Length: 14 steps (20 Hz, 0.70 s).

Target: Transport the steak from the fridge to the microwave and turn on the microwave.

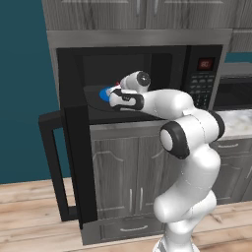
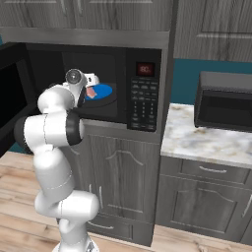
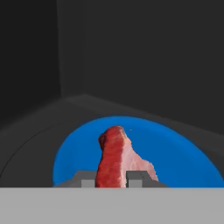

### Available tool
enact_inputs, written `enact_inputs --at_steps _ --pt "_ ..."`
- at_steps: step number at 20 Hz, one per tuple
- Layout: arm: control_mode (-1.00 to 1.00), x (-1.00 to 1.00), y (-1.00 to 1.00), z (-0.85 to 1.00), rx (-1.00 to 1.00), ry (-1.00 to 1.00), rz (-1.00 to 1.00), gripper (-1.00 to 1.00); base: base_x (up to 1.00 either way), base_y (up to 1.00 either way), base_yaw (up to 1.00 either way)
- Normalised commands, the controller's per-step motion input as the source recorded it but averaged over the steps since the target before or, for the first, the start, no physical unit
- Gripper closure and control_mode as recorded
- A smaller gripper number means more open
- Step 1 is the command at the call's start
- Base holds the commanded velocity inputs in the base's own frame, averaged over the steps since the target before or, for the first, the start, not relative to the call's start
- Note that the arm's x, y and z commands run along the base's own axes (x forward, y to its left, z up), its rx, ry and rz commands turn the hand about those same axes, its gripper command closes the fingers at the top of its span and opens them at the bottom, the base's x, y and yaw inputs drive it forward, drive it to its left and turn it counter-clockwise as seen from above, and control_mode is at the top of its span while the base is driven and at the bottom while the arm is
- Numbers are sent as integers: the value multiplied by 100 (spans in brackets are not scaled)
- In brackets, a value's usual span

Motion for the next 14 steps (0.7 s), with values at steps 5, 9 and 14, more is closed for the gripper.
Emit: enact_inputs --at_steps 5,9,14 --pt "-100 22 7 -6 0 0 1 100 0 0 0" --pt "-100 26 7 -9 0 0 1 100 0 0 0" --pt "-100 26 4 -14 0 0 0 100 0 0 0"
